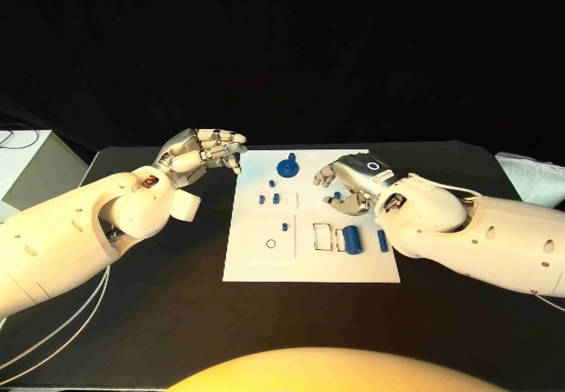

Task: Assemble the parts on the task board

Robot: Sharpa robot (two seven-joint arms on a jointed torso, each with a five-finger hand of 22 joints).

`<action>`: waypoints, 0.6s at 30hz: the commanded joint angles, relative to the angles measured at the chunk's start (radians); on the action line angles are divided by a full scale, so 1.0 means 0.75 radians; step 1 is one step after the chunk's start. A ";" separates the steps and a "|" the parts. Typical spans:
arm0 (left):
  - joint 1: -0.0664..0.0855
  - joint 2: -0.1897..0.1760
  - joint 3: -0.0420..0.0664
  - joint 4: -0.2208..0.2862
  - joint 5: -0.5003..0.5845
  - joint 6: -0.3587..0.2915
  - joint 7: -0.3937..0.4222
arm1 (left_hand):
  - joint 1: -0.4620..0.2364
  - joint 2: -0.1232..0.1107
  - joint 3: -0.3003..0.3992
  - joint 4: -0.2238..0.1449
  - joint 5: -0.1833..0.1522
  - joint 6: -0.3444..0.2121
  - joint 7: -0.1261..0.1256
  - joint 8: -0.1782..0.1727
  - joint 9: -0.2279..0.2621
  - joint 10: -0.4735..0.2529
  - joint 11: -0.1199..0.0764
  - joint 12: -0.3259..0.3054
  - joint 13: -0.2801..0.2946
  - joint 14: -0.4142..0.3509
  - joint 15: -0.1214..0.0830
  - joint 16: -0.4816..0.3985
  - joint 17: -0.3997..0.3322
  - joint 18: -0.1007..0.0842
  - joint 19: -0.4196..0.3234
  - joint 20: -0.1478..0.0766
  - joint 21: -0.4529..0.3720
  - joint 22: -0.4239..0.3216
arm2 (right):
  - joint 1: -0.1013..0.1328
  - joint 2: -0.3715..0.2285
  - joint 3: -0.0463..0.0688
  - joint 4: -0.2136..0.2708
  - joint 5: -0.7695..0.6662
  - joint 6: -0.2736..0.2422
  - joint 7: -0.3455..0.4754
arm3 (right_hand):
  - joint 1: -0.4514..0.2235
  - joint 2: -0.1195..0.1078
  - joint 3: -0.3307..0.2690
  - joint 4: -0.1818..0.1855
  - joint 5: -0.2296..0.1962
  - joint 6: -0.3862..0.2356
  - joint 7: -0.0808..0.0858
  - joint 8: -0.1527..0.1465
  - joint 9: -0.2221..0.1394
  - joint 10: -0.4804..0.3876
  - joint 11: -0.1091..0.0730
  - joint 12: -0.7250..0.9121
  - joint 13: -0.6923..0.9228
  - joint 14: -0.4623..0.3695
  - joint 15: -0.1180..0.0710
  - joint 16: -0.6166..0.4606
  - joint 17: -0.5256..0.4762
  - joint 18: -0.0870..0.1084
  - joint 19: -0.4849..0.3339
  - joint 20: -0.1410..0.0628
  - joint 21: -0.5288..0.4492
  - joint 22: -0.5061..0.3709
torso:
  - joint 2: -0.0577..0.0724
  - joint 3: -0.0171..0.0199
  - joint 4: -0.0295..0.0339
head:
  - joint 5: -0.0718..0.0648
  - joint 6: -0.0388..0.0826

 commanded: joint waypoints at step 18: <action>-0.001 0.000 0.001 0.000 0.007 0.029 0.008 | 0.010 0.003 -0.010 0.002 0.005 -0.002 0.011 -0.007 -0.002 0.002 0.011 -0.008 0.001 0.005 0.003 -0.007 0.002 0.017 0.006 0.004 -0.006 -0.001 | 0.067 -0.010 0.012 -0.147 0.089 0.353 0.087 | 0.020 -0.002 -0.251 0.009 0.093 -0.038 -0.034 -0.028 -0.017 -0.063 0.005 -0.017 0.004 0.051 -0.004 0.043 0.039 -0.009 0.095 -0.007 0.053 0.026 | 0.003 -0.0009 0.0040 | -0.014 0.020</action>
